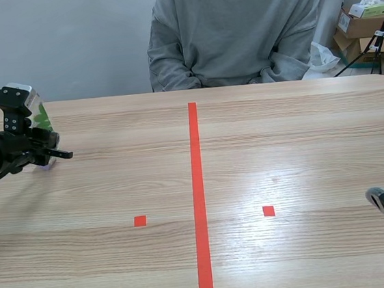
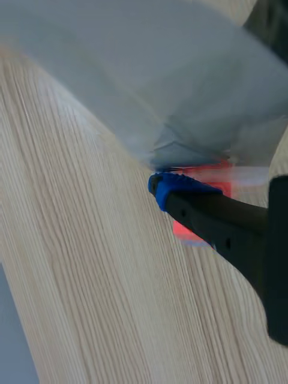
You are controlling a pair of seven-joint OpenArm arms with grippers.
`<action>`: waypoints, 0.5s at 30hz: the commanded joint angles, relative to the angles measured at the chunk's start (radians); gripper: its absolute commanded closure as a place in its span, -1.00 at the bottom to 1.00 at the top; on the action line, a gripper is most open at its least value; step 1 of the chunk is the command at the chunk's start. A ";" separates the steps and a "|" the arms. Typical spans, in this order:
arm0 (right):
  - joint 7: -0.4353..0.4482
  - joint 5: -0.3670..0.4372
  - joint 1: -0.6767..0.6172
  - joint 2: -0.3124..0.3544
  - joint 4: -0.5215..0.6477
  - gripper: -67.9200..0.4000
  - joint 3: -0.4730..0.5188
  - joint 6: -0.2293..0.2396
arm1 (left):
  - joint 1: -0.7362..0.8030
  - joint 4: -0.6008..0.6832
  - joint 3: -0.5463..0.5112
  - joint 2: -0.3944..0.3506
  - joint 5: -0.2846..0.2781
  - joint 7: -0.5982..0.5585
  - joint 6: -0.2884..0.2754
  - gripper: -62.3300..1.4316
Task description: Do the leaf sorting experiment
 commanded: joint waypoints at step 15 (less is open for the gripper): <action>0.011 0.006 0.008 0.000 0.016 -0.66 0.001 0.000 | -0.048 0.019 -0.006 -0.027 -0.009 -0.028 0.058 -0.78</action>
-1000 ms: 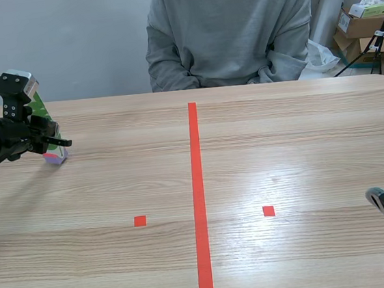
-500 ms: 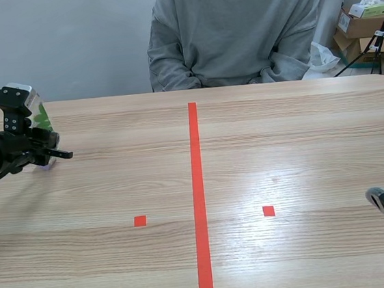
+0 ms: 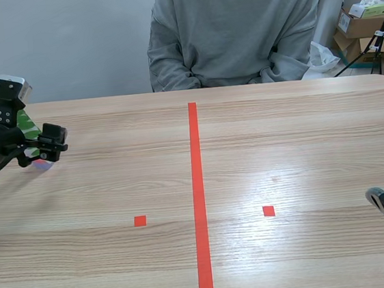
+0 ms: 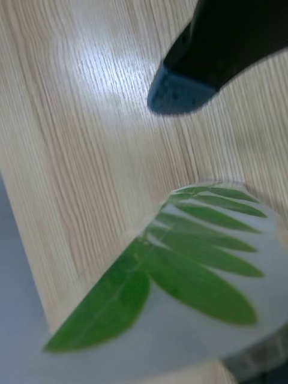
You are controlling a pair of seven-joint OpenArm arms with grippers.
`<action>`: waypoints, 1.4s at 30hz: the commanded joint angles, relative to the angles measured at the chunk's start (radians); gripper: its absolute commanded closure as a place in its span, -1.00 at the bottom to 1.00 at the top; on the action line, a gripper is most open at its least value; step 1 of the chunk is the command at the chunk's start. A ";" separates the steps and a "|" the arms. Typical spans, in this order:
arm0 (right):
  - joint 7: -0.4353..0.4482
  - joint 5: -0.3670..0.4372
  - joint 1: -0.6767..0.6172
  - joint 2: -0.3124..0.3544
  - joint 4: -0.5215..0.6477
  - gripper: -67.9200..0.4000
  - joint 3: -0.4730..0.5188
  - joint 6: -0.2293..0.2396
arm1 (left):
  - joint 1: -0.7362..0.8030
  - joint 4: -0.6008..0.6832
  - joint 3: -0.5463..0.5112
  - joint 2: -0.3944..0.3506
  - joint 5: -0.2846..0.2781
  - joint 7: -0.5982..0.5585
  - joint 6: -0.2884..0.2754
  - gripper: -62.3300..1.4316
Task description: Do the leaf sorting experiment
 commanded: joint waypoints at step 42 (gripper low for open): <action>0.011 0.006 0.008 0.000 0.016 -0.66 0.001 0.001 | 1.283 1.771 -0.087 -0.202 -0.045 0.147 0.036 -1.00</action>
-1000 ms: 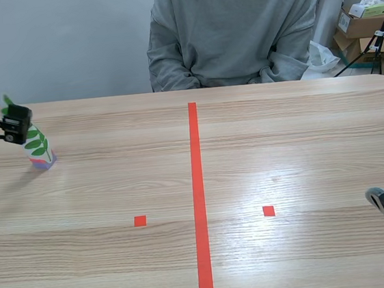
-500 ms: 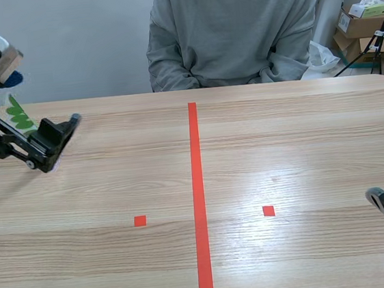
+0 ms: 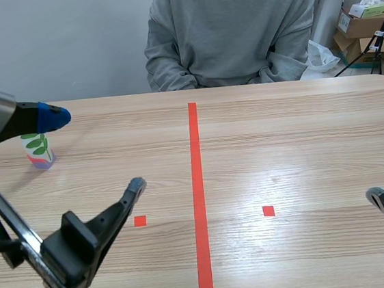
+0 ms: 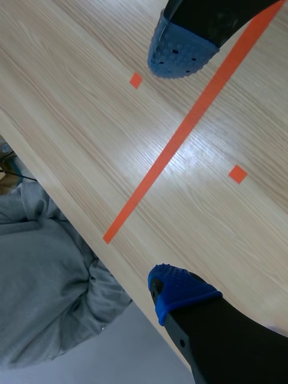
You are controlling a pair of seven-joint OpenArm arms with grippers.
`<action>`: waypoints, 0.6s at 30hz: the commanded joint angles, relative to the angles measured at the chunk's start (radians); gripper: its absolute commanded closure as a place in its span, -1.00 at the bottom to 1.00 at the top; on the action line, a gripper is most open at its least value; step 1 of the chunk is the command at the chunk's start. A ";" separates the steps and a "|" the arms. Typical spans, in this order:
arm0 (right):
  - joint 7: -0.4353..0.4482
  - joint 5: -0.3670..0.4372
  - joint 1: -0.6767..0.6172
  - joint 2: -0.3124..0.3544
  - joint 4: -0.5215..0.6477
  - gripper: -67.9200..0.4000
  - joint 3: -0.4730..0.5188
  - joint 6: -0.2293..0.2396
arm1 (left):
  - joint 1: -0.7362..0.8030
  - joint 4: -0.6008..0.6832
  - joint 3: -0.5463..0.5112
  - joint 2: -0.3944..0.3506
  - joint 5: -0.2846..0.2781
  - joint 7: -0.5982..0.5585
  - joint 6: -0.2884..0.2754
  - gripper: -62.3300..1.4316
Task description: Do the leaf sorting experiment
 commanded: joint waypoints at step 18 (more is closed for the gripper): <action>0.011 0.006 0.008 0.000 0.016 -0.66 0.001 0.001 | 0.072 -0.001 -0.004 0.027 0.010 0.025 0.023 -1.00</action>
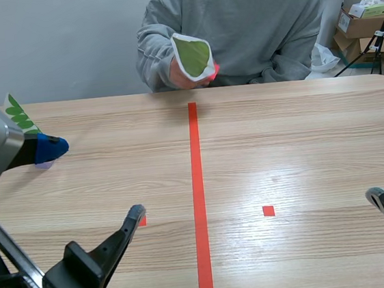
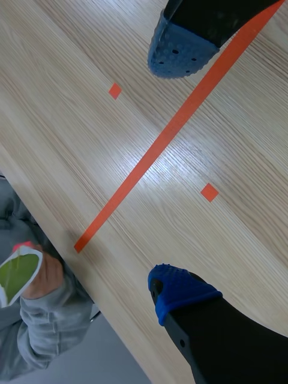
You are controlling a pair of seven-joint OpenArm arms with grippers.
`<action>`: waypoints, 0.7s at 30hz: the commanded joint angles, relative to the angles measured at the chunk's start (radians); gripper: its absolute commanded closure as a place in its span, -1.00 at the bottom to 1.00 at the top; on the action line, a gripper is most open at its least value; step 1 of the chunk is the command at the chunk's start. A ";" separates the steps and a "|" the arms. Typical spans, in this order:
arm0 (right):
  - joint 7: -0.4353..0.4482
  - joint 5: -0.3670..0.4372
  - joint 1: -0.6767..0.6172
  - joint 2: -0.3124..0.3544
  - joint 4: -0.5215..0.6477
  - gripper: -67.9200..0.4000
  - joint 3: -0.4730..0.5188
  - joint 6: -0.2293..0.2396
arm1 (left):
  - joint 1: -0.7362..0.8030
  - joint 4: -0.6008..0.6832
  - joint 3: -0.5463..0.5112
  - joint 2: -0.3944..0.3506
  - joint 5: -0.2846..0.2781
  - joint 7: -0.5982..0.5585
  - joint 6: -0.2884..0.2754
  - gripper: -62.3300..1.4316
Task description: Do the leaf sorting experiment
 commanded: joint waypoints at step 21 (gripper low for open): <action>0.011 0.006 0.008 0.000 0.016 -0.66 0.001 0.001 | -0.006 0.003 -0.003 0.034 0.018 0.025 0.000 -1.00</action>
